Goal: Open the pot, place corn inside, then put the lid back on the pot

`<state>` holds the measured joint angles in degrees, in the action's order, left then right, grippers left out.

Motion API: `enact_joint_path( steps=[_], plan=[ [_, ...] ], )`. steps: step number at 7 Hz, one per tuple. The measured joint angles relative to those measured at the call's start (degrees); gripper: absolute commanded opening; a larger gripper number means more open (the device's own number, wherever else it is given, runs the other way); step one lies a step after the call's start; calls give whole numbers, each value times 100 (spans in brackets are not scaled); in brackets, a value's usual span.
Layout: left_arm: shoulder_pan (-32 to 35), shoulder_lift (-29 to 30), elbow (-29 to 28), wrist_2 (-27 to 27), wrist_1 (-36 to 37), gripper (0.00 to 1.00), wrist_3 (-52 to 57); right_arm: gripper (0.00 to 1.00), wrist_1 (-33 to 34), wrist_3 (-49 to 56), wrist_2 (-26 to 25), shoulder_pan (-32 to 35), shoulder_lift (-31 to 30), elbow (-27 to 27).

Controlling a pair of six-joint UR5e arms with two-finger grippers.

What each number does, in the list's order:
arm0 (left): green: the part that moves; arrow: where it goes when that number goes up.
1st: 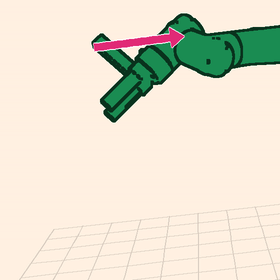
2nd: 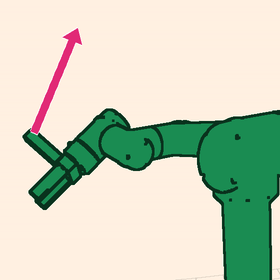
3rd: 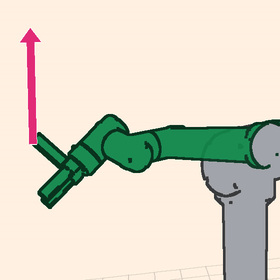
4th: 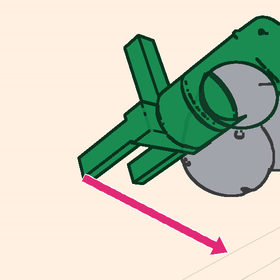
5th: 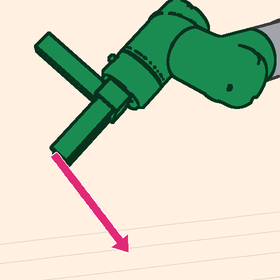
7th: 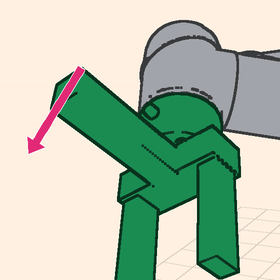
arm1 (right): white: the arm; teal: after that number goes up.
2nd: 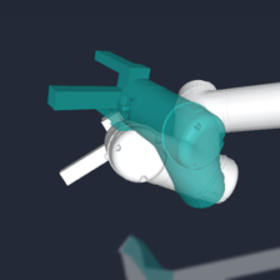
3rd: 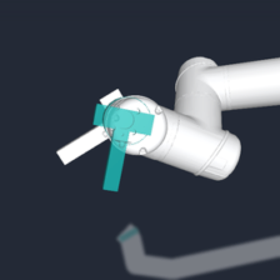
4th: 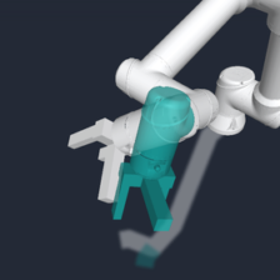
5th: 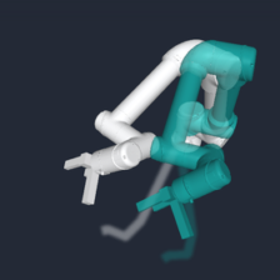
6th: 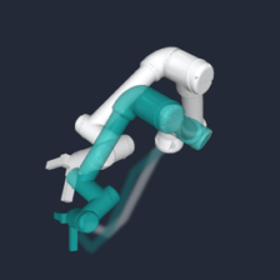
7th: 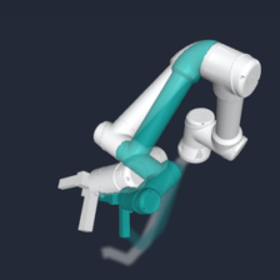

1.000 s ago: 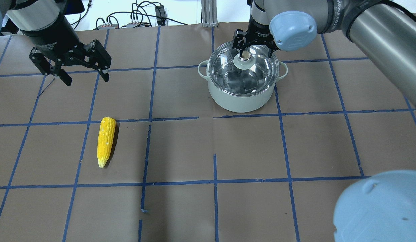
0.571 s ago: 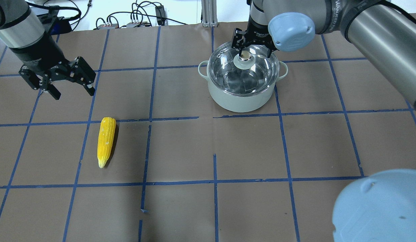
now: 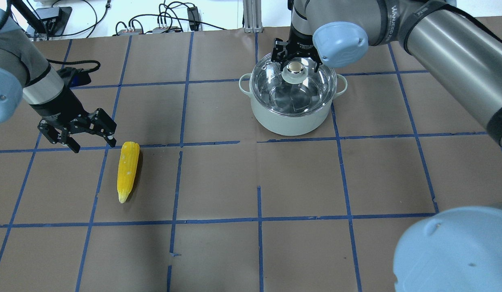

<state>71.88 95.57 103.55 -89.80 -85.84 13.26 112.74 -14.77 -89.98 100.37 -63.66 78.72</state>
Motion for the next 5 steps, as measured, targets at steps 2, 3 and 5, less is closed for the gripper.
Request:
enact_joint_path(
  steps=[2,3,5],
  plan=[
    [-26,131,340,-42,487,100,50,94,108,39,-29,22,77,11],
    [-30,262,402,-44,666,100,51,94,191,73,-36,28,86,5],
    [-18,689,559,-35,1405,99,54,94,378,164,-50,34,91,-9]
  ],
)
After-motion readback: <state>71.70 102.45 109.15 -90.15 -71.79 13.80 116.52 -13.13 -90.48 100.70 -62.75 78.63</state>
